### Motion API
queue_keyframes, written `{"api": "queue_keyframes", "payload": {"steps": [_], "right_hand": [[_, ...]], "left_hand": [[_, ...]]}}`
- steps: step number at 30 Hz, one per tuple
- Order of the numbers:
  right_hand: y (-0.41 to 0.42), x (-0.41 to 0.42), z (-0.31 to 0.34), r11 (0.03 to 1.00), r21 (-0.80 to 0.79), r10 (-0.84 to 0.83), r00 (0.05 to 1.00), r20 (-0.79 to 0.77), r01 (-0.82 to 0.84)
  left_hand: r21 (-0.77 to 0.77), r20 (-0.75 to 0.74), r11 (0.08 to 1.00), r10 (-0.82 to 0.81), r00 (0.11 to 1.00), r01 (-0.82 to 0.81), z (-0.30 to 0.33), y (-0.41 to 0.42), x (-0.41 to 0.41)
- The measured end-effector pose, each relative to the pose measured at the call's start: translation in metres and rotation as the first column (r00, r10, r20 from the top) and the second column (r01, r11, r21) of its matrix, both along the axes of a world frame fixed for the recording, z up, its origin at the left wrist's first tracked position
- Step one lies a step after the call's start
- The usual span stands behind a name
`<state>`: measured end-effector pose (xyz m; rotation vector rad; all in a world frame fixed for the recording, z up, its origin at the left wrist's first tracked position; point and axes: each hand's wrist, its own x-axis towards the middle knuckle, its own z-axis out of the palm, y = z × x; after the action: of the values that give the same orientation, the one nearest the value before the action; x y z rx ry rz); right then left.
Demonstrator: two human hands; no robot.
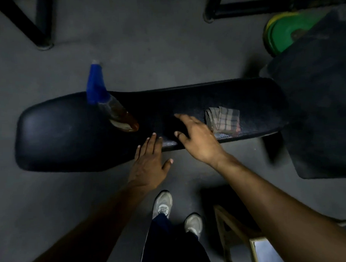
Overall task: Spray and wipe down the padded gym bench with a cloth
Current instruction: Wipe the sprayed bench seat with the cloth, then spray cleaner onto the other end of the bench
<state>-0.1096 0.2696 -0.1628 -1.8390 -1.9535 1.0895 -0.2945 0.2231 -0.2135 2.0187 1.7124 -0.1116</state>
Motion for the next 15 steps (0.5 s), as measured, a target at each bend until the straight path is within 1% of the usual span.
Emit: {"api": "queue_keyframes", "payload": {"steps": [4, 8, 12, 15], "right_hand": [[0.021, -0.042, 0.019, 0.999, 0.023, 0.033, 0.99, -0.137, -0.03], [0.041, -0.083, 0.034, 1.0, 0.009, 0.03, 0.968, -0.248, -0.029], [0.06, -0.109, 0.042, 1.0, -0.012, 0.006, 0.938, -0.348, -0.011], [0.073, -0.126, 0.043, 1.0, -0.005, 0.013, 0.913, -0.408, -0.017]], "left_hand": [[0.023, 0.009, 0.994, 0.104, 0.995, -0.104, 0.012, -0.013, -0.036], [0.036, 0.038, 0.975, 0.219, 0.975, -0.22, 0.02, -0.016, -0.07], [0.019, 0.162, 0.937, 0.342, 0.926, -0.349, 0.028, -0.007, -0.095], [-0.028, 0.244, 0.915, 0.397, 0.885, -0.403, 0.034, 0.006, -0.108]]}}
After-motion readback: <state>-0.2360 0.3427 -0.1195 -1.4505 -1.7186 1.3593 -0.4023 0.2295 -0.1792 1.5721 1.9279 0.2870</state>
